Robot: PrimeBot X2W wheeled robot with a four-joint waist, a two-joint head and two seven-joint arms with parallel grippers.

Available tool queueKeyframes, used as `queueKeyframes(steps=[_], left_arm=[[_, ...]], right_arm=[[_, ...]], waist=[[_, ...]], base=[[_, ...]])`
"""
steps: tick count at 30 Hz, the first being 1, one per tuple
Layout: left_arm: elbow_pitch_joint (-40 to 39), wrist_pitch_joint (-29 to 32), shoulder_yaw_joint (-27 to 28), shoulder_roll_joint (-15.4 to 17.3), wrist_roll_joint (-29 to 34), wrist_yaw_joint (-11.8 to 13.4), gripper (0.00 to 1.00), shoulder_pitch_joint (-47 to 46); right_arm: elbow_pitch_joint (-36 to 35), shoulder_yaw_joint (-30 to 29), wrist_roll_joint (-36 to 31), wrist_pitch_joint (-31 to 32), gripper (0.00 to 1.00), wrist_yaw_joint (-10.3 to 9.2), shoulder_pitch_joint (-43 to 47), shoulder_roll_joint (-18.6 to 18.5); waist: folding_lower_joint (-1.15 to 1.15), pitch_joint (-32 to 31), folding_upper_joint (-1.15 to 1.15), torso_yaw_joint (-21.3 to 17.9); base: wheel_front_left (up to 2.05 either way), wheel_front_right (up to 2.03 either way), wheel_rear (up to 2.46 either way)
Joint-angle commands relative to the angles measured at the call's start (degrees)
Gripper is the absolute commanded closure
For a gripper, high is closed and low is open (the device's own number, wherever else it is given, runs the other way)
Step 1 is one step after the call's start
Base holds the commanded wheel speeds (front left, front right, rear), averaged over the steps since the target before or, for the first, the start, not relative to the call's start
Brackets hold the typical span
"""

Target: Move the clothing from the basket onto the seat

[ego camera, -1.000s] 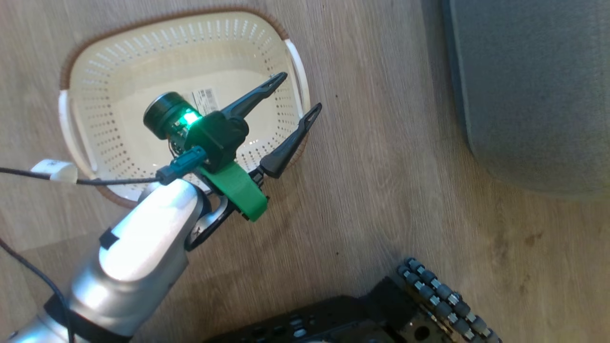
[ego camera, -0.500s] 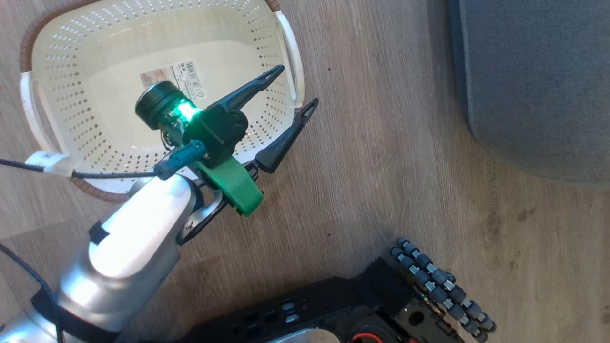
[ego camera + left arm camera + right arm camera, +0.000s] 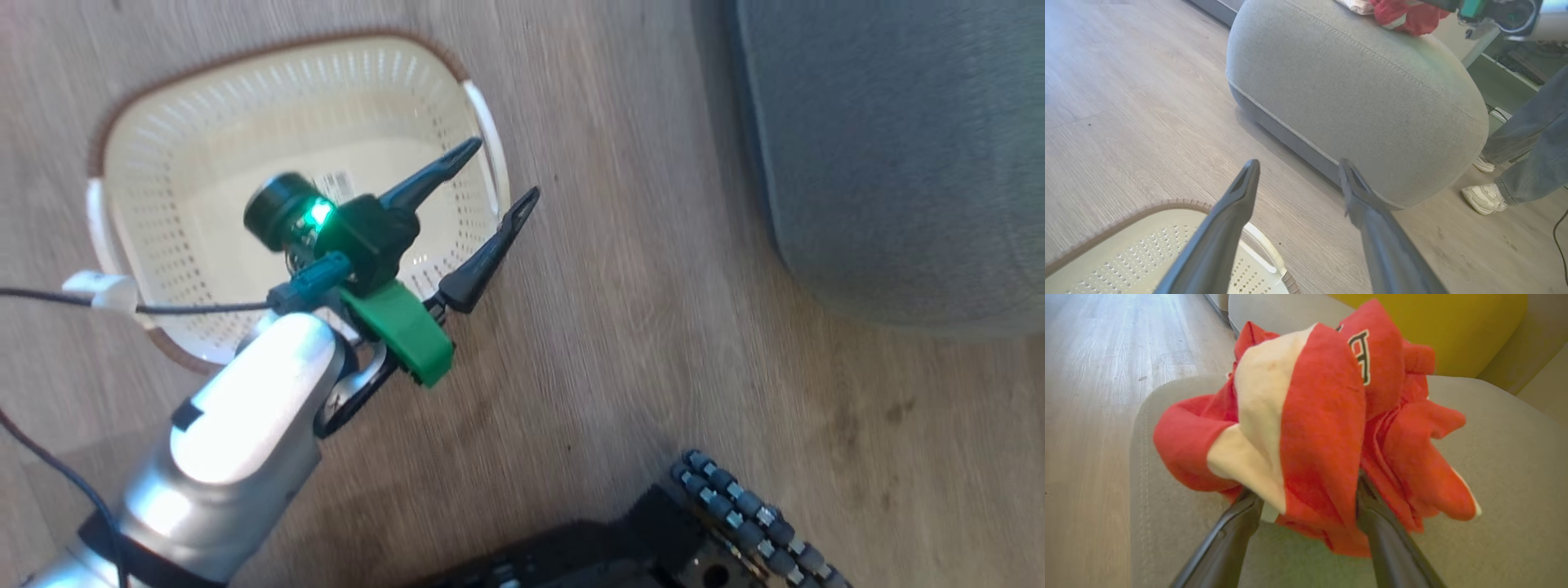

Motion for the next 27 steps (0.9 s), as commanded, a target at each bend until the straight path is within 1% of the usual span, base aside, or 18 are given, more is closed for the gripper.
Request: queueKeyframes(steps=[1, 7, 12, 18, 20, 21, 22, 23, 24, 25, 27], left_arm=[[-0.6, -0.8, 2.2, -0.3, -0.7, 0.3, 0.0, 2.0], [1.5, -1.2, 5.3, -2.3, -2.4, 0.2, 0.0, 6.0], [1.4, -1.2, 10.6, -4.2, -2.4, 0.1, 0.0, 11.1], [2.4, -1.2, 18.2, -7.0, -1.3, 0.4, 0.0, 17.2], [2.9, -1.2, 20.9, -7.8, -0.5, 0.3, 0.0, 18.8], [2.9, -1.2, 20.9, -7.8, -0.5, 0.3, 0.0, 18.8], [3.3, -1.2, 22.1, -8.1, -0.1, 0.3, 0.0, 19.6], [3.6, -1.2, 23.5, -8.5, 0.2, 0.2, 0.0, 20.3], [4.4, -1.2, 26.2, -9.1, 1.0, 0.1, 0.0, 21.6], [4.4, -1.2, 26.2, -9.1, 1.0, 0.1, 0.0, 21.6], [4.9, -1.2, 28.9, -9.7, 1.8, 0.0, 0.0, 22.9]], right_arm=[[-3.9, 1.9, 0.9, -0.4, 0.0, -0.02, 5.0, -0.6], [-12.4, 5.9, 3.5, -0.4, 0.0, -0.02, 16.8, 1.3], [-20.2, 7.7, 4.3, -0.4, 0.0, -0.02, 25.4, 3.4], [-27.1, 11.4, 4.3, -0.4, 0.0, -0.02, 33.0, 7.0], [-28.6, 13.4, 5.1, -0.4, 0.0, -0.02, 34.9, 8.4], [-28.6, 13.4, 5.1, -0.4, 0.0, -0.02, 34.9, 8.4], [-29.0, 14.2, 5.4, -0.4, 0.0, -0.02, 35.8, 8.9], [-29.1, 15.1, 5.0, -0.4, 0.0, -0.02, 36.8, 9.0], [-29.5, 16.4, 4.4, -0.4, 0.0, -0.02, 38.4, 9.8], [-29.5, 16.4, 4.4, -0.4, 0.0, -0.02, 38.4, 9.8], [-29.7, 17.6, 3.9, -0.4, 0.0, -0.02, 39.9, 10.8]], waist=[[0.01, -4.4, 0.0, 0.3], [0.01, -11.5, 0.0, 2.1], [0.01, -17.5, 0.0, 4.1], [0.01, -23.8, 0.0, 7.2], [0.01, -25.8, 0.0, 8.4], [0.01, -25.8, 0.0, 8.4], [0.01, -26.8, 0.0, 9.1], [0.01, -27.6, 0.0, 9.7], [0.01, -29.2, 0.0, 11.0], [0.01, -29.2, 0.0, 11.0], [0.01, -30.5, 0.0, 12.2]], base=[[0.0, 0.0, 0.0], [0.0, 0.0, 0.0], [0.0, 0.0, 0.0], [0.0, 0.0, 0.0], [0.0, 0.0, 0.0], [0.0, 0.0, 0.0], [0.0, 0.0, 0.0], [0.0, 0.0, 0.0], [0.0, 0.0, 0.0], [0.0, 0.0, 0.0], [0.0, 0.0, 0.0]])
